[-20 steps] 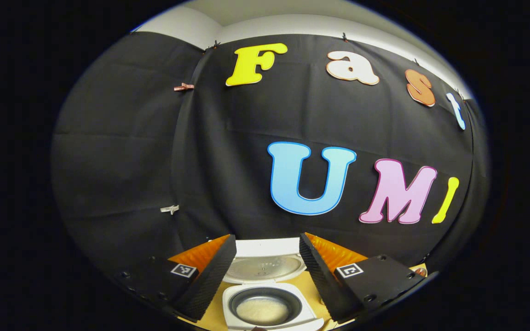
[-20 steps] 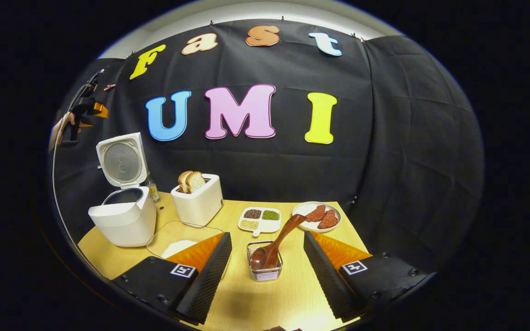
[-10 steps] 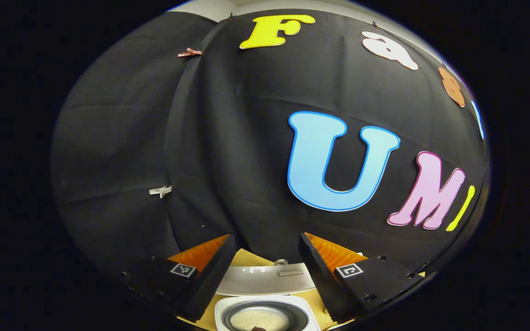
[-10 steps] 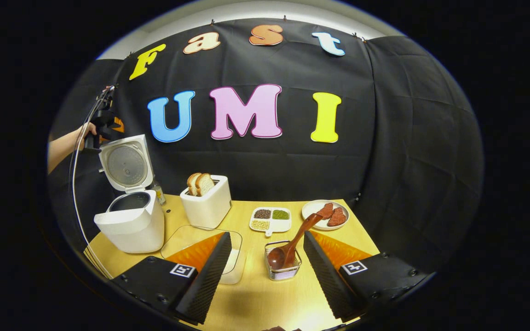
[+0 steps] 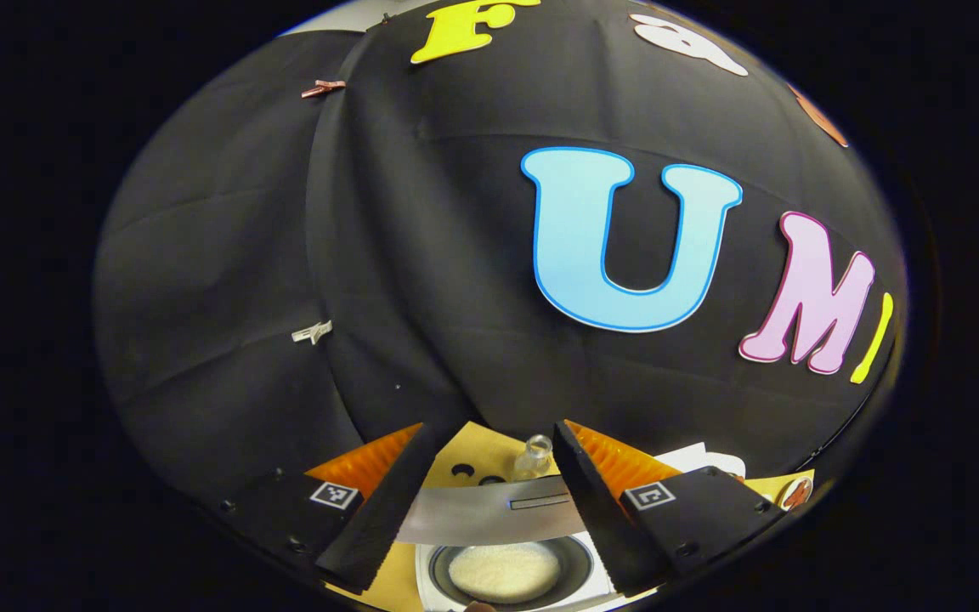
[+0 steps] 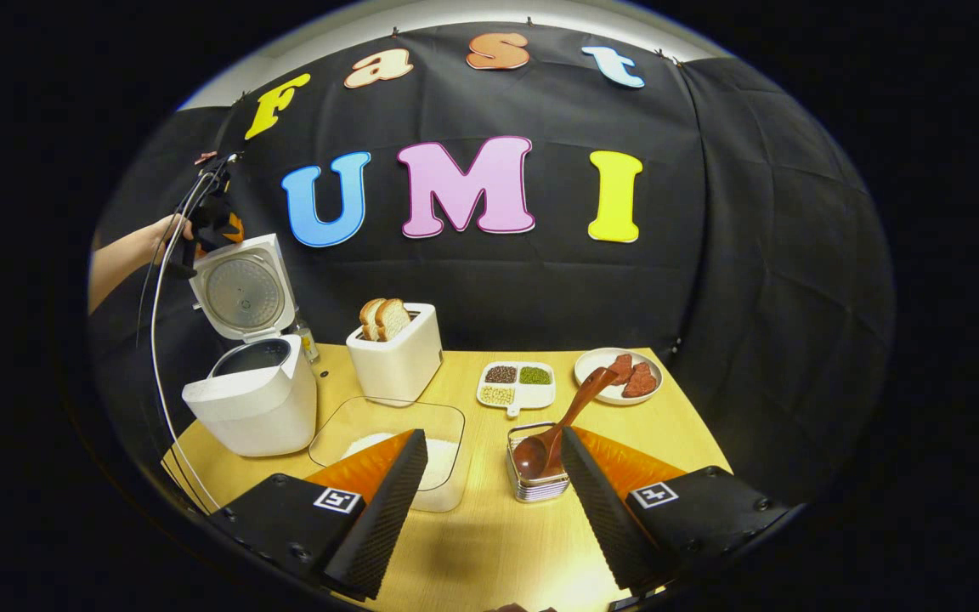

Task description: Close the left gripper, press the button to open the rice cooker; take a wooden spoon from the chopstick holder with the right hand, scoop a spoonful of rice and pour it into the rice cooker, then put the wooden spoon back into the chopstick holder.

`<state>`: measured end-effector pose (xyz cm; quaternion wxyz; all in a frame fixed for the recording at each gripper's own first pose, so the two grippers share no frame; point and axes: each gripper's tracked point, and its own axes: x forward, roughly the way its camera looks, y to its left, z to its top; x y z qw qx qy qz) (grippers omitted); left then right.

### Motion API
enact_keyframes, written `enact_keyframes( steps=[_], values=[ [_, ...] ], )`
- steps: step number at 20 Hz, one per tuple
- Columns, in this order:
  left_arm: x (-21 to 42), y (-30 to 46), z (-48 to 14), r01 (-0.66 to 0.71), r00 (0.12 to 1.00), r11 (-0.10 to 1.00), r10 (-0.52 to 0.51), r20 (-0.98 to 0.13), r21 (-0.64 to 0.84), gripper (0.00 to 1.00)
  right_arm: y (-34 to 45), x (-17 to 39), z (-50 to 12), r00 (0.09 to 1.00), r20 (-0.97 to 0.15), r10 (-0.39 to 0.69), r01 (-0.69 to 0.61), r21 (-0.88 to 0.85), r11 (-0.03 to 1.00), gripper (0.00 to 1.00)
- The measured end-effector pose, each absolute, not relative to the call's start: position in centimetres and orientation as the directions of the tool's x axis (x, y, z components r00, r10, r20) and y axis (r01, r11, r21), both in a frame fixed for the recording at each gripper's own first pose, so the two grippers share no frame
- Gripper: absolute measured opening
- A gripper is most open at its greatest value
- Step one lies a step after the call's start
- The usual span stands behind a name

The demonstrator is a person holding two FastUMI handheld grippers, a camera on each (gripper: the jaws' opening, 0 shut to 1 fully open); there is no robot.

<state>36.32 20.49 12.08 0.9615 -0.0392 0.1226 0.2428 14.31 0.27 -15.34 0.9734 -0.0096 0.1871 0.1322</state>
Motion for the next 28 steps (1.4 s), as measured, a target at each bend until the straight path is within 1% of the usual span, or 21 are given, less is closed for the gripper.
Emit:
enact_keyframes(
  steps=[4,7,10,16,21,24,28],
  values=[
    [33.1,17.8,9.3,-0.465,0.841,0.885,0.433,-0.325,-0.024,0.99,0.7,14.9,-15.9,0.889,-0.364,0.279,-0.289,0.028,0.957,0.99],
    [30.8,15.7,6.3,-0.454,0.838,0.891,0.414,-0.357,-0.032,0.98,0.9,15.1,-16.0,0.89,-0.351,0.291,-0.311,0.001,0.951,0.99],
    [28.4,13.6,3.1,-0.448,0.828,0.894,0.401,-0.391,-0.032,0.98,1.1,14.6,-16.2,0.88,-0.349,0.321,-0.335,0.022,0.942,0.99],
    [26.0,11.8,-3.3,-0.46,0.814,0.888,0.421,-0.4,-0.003,0.98,-0.8,13.6,-16.9,0.866,-0.361,0.345,-0.362,0.022,0.932,0.99],
    [26.0,10.9,-7.5,-0.46,0.82,0.888,0.432,-0.377,0.015,0.98,-3.9,13.2,-16.9,0.871,-0.371,0.323,-0.339,0.023,0.94,0.99],
    [26.3,10.8,-8.8,-0.475,0.824,0.879,0.458,-0.334,0.031,0.99,-5.6,13.5,-16.7,0.878,-0.364,0.31,-0.324,0.024,0.946,0.99],
    [26.6,10.7,-12.0,-0.472,0.809,0.88,0.453,-0.373,0.045,0.99,-7.4,14.2,-16.8,0.882,-0.365,0.299,-0.31,0.03,0.95,0.99]
  ],
)
